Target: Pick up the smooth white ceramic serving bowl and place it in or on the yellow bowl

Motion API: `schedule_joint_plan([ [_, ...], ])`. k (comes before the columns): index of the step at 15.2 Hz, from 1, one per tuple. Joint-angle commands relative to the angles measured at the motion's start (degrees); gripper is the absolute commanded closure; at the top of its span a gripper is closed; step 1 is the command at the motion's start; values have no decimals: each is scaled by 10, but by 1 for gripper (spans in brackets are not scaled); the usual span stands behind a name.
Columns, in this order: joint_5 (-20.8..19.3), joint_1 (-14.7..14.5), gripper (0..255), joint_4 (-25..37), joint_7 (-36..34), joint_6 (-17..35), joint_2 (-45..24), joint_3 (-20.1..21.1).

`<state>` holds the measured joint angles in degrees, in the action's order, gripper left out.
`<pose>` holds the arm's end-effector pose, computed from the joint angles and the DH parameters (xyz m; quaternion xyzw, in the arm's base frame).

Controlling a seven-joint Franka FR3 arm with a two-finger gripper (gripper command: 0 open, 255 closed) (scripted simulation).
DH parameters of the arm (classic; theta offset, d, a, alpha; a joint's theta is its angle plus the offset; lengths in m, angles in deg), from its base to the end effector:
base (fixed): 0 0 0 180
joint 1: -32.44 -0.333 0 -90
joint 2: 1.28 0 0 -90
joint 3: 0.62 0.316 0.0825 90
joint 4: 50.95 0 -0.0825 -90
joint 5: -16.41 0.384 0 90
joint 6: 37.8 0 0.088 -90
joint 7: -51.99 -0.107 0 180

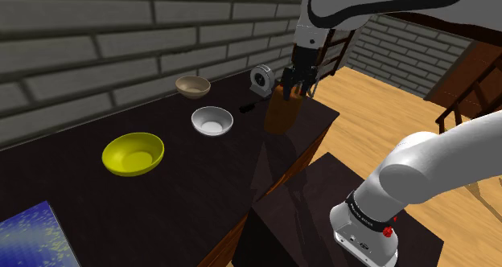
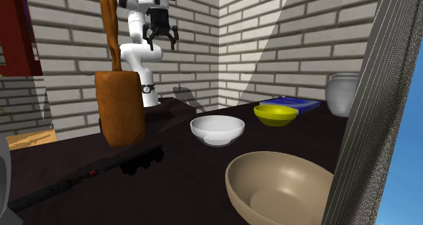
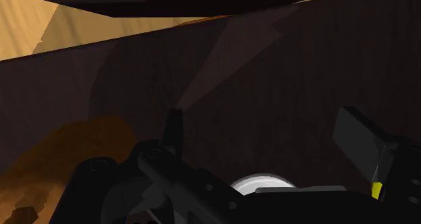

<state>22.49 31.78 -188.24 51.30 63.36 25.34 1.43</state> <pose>0.3890 0.0285 0.4742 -0.9956 -0.0005 0.0839 0.0407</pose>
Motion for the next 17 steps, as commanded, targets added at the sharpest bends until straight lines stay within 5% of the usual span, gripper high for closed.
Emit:
schedule_joint_plan([
  [1,1,0,0,14,1,33,-45,1],
  [17,2,3,0,234,11,178,-402,0],
])
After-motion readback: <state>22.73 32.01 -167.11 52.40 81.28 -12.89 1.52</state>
